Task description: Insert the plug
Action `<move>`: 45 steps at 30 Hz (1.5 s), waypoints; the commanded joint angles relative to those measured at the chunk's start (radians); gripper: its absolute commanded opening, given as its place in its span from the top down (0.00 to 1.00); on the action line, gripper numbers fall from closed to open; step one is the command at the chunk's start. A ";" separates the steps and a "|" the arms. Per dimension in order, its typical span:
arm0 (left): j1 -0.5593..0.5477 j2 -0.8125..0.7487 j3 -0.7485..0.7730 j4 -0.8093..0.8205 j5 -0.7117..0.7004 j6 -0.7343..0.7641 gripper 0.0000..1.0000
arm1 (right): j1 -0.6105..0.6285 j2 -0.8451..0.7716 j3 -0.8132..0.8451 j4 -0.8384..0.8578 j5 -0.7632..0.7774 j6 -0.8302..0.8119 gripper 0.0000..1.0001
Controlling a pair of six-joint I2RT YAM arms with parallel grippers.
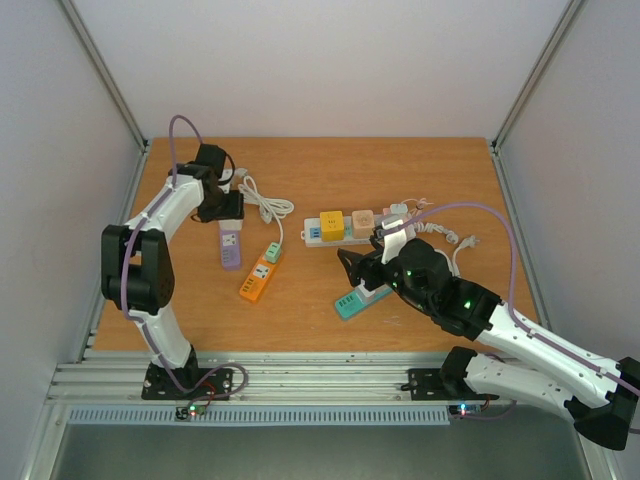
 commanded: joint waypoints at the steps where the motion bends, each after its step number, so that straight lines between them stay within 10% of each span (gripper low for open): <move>1: 0.001 0.017 0.036 0.029 -0.075 -0.037 0.61 | -0.004 -0.012 -0.010 -0.003 0.036 0.013 0.12; 45: 0.028 0.166 -0.092 0.139 0.052 -0.207 0.60 | -0.004 0.034 -0.005 -0.012 0.026 0.008 0.12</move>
